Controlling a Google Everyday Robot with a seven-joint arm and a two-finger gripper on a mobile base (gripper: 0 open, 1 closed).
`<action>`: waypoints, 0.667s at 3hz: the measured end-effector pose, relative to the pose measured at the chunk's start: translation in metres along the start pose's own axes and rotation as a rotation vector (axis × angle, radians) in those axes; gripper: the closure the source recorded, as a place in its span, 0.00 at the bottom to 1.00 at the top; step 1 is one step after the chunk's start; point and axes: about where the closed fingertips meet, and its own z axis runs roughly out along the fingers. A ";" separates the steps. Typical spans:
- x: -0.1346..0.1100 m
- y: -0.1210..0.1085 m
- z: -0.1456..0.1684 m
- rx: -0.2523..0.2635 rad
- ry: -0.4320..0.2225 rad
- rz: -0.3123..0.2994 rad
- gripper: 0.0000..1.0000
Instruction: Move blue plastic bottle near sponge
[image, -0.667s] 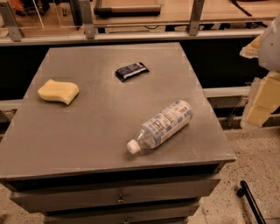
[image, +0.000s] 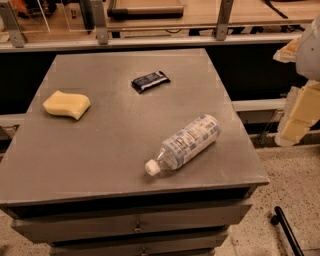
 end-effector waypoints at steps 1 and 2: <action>-0.005 -0.007 0.019 0.042 0.007 -0.107 0.00; -0.030 -0.014 0.053 0.074 0.003 -0.317 0.00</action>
Offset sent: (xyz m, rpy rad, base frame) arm 0.0633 0.0659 -0.0733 -0.1979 -0.1806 0.5200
